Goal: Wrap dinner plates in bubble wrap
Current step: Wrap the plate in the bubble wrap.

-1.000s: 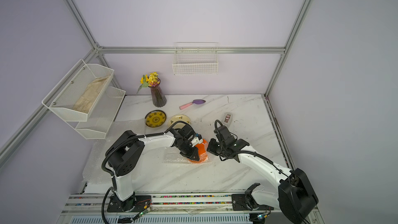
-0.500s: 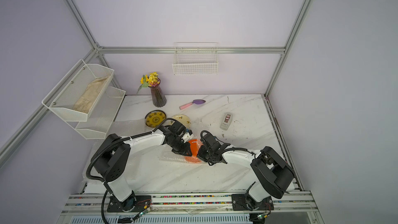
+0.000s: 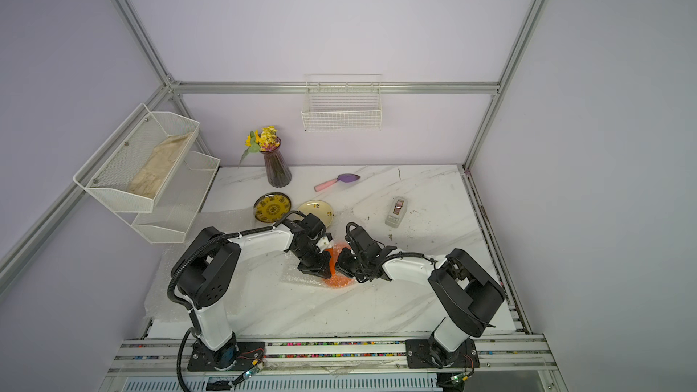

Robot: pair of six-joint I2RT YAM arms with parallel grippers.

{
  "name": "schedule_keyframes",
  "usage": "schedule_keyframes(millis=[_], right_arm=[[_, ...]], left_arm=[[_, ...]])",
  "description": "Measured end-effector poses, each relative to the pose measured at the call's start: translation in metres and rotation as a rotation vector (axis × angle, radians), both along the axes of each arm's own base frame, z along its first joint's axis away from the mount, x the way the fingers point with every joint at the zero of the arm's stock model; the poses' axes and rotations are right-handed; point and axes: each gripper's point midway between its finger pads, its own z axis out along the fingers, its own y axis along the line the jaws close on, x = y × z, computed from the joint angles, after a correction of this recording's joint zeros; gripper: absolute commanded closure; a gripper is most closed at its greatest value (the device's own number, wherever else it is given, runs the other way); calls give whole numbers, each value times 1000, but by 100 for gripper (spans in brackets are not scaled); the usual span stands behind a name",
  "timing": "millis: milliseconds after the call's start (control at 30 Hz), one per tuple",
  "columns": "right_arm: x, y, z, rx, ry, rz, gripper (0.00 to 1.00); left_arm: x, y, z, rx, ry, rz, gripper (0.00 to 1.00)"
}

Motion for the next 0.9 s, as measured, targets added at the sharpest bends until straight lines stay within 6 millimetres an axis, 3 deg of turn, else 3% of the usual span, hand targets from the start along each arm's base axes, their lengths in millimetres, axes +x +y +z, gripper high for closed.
schedule_keyframes(millis=[167, 367, 467, 600, 667, 767, 900], right_arm=[[-11, 4, -23, 17, 76, 28, 100], [-14, 5, -24, 36, 78, 38, 100], [-15, 4, -24, 40, 75, 39, 100], [-15, 5, -24, 43, 74, 40, 100], [-15, 5, -24, 45, 74, 41, 100], [-15, 6, -23, 50, 77, 37, 100], [-15, 7, -23, 65, 78, 36, 100]], left_arm=[[1, 0, 1, -2, 9, 19, 87], [5, 8, 7, 22, 10, 64, 86], [13, 14, 22, 44, -14, 97, 86], [34, 0, 50, -24, -61, 136, 86], [39, -8, 56, -57, -62, 144, 86], [39, -16, 45, -65, -27, 148, 86], [31, -11, 5, 23, 63, 156, 86]])
